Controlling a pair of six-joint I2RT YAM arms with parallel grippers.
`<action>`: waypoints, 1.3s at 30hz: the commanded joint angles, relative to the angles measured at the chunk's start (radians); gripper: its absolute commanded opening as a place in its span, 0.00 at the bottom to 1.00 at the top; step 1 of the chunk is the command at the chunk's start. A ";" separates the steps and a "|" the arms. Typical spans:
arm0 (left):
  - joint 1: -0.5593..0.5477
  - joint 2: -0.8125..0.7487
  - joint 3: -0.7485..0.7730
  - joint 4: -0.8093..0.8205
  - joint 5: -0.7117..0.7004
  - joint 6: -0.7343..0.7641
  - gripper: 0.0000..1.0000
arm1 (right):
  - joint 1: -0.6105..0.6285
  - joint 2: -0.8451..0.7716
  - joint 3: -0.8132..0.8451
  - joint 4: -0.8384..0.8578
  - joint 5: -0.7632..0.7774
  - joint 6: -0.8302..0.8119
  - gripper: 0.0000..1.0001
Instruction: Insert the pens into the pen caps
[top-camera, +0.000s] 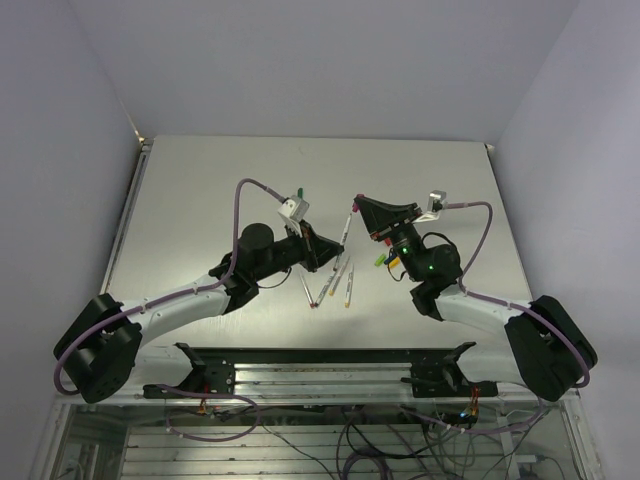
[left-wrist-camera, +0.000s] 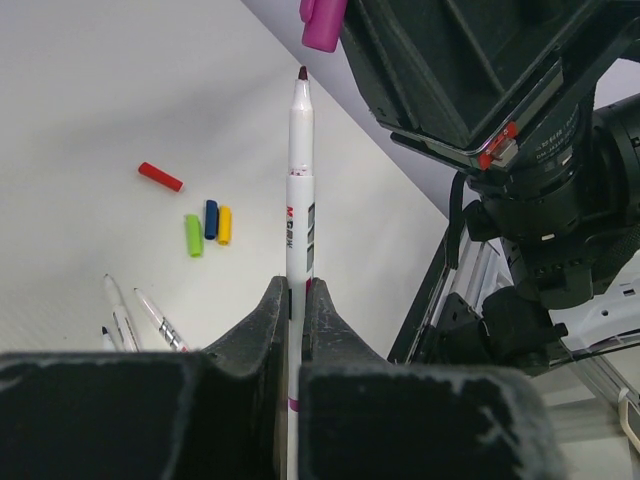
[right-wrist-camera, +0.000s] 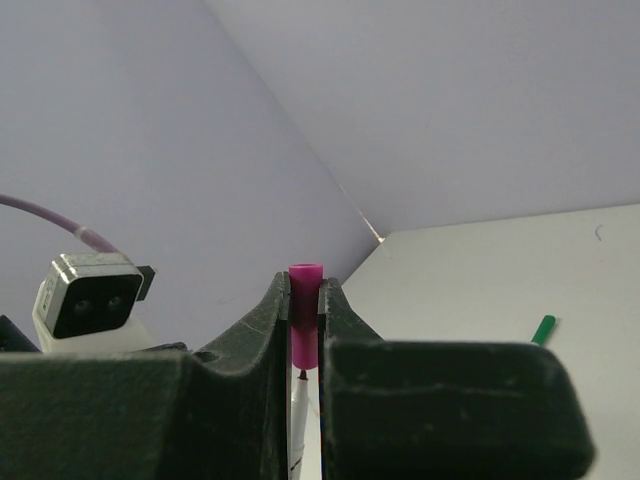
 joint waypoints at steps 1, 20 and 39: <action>-0.004 0.002 -0.009 0.061 0.028 0.001 0.07 | -0.002 -0.003 0.001 0.049 -0.012 0.012 0.00; -0.006 0.007 -0.015 0.074 0.024 -0.006 0.07 | -0.002 0.008 -0.020 0.039 -0.035 0.052 0.00; -0.006 0.008 -0.017 0.092 0.016 0.001 0.07 | -0.001 0.049 0.008 -0.039 -0.171 0.084 0.00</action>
